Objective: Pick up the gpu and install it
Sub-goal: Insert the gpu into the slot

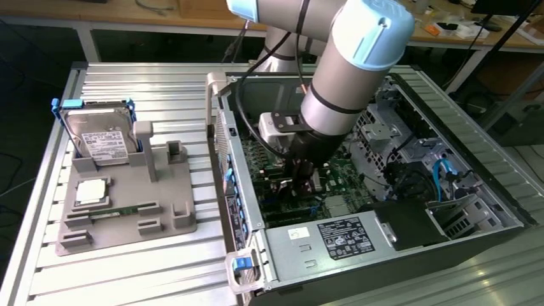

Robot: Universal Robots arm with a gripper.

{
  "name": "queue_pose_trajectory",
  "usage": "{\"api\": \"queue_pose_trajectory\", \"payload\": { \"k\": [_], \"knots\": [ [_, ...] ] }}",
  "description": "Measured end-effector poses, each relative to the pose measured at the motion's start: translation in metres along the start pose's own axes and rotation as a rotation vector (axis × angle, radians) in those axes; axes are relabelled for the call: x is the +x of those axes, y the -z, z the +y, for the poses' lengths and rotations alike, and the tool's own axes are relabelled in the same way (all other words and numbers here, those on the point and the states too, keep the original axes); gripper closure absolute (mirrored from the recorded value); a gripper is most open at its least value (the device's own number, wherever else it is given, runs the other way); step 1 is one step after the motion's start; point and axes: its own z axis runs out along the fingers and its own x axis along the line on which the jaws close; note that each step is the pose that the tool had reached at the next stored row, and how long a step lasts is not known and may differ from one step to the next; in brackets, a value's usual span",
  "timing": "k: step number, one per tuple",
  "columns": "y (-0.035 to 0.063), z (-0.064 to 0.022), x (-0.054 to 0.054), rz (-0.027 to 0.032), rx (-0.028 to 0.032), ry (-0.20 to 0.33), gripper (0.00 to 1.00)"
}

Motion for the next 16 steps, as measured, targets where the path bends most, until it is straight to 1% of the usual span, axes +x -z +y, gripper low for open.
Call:
{"api": "queue_pose_trajectory", "payload": {
  "k": [5,8,11,13,14,15,16],
  "knots": [
    [0.0194,0.0012,-0.001,-0.0001,0.0001,0.000,0.55],
    [0.0275,0.0017,-0.002,0.0000,0.0000,0.000,0.55],
    [0.0331,0.0020,-0.002,-0.0001,0.0001,0.000,0.55],
    [0.0331,0.0020,-0.002,-0.0004,0.0002,0.000,0.55],
    [0.0329,0.0020,-0.004,-0.0014,0.0001,0.000,0.55],
    [0.0328,0.0021,-0.005,-0.0017,0.0001,0.000,0.69],
    [0.0327,0.0021,-0.006,-0.0019,0.0001,0.000,0.69]
  ]
}}
